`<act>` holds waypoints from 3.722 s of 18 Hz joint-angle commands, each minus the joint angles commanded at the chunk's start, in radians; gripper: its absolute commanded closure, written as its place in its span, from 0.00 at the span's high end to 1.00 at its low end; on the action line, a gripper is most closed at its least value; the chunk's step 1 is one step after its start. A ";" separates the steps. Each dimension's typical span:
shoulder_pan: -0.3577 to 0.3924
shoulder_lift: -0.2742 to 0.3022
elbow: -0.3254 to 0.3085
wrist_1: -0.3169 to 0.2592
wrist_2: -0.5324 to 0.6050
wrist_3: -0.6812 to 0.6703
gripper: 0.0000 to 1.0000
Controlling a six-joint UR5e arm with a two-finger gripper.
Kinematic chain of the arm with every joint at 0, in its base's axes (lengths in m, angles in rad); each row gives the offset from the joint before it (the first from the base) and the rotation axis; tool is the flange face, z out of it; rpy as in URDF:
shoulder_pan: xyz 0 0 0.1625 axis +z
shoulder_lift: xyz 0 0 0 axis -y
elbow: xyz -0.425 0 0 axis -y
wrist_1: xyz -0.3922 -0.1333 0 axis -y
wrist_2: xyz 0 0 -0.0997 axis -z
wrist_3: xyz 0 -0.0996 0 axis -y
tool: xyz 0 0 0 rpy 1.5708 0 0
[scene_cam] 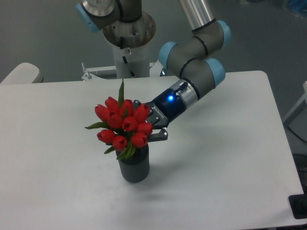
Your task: Insert the flowers into the vase
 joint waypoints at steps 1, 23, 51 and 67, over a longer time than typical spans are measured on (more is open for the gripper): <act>0.000 -0.006 -0.005 0.000 0.000 0.014 0.11; 0.034 -0.017 -0.035 0.002 -0.006 0.057 1.00; 0.322 0.067 0.156 -0.003 0.404 0.111 1.00; 0.249 0.107 0.515 -0.383 1.191 0.363 1.00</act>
